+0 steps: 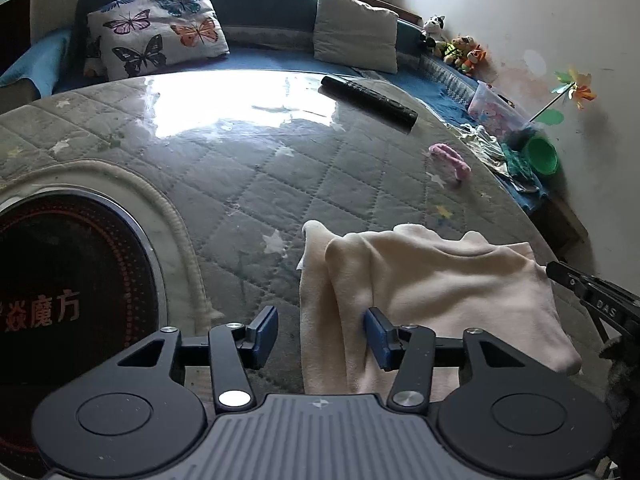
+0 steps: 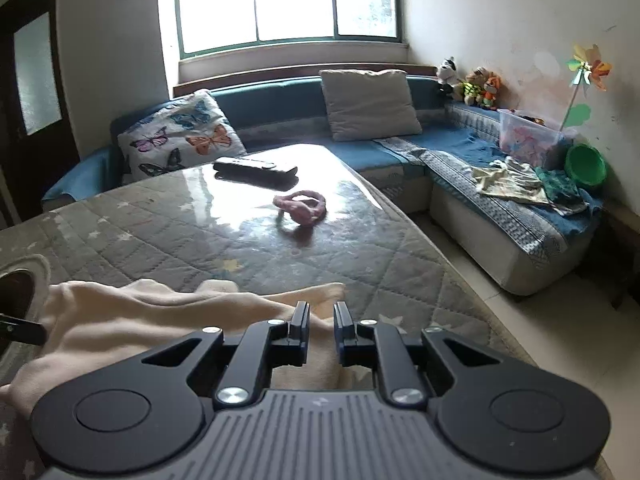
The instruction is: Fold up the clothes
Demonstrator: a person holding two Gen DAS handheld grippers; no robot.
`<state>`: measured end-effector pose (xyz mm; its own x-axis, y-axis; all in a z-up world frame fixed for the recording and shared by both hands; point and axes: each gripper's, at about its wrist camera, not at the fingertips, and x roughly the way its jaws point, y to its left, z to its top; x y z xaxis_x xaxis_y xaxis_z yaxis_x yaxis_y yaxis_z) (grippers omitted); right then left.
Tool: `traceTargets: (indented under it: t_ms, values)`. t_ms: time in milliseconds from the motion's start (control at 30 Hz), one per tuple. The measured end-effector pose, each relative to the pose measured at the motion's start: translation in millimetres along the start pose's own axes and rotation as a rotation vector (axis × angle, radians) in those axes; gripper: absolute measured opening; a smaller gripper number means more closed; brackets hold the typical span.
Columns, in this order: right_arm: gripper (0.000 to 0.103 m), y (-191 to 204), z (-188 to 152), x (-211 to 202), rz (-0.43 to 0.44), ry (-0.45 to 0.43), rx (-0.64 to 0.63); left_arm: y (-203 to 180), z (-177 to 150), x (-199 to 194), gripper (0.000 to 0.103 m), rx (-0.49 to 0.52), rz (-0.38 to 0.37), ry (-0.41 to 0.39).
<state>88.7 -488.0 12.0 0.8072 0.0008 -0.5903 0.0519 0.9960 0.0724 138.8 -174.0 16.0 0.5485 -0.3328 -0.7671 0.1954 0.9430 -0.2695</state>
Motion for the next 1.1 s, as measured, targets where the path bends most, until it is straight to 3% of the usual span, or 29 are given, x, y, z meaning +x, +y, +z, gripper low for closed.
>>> traceTargets:
  t_ms: [200, 267, 333, 600, 700, 767, 1000, 1100]
  values:
    - [0.022, 24, -5, -4, 0.104, 0.023, -0.044, -2, 7, -1, 0.057, -0.006, 0.001, -0.014]
    - [0.023, 33, -5, 0, 0.138, 0.038, -0.057, -2, 13, -3, 0.063, -0.009, -0.008, -0.029]
    - [0.031, 39, -2, 6, 0.151, 0.045, -0.065, -2, 21, 0, 0.063, -0.011, -0.012, -0.042]
    - [0.036, 49, 4, 22, 0.165, 0.061, -0.081, 13, 42, 30, 0.061, -0.097, -0.103, -0.004]
    - [0.037, 50, 2, 25, 0.168, 0.069, -0.085, 16, 47, 41, 0.044, -0.127, -0.150, 0.016]
    - [0.037, 50, 1, 27, 0.169, 0.073, -0.084, 17, 47, 42, 0.022, -0.133, -0.173, 0.004]
    - [0.038, 48, -1, 29, 0.165, 0.073, -0.082, 9, 40, 11, 0.016, -0.054, -0.255, -0.181]
    - [0.040, 46, -3, 32, 0.161, 0.082, -0.081, 5, 40, 12, 0.018, -0.012, -0.197, -0.175]
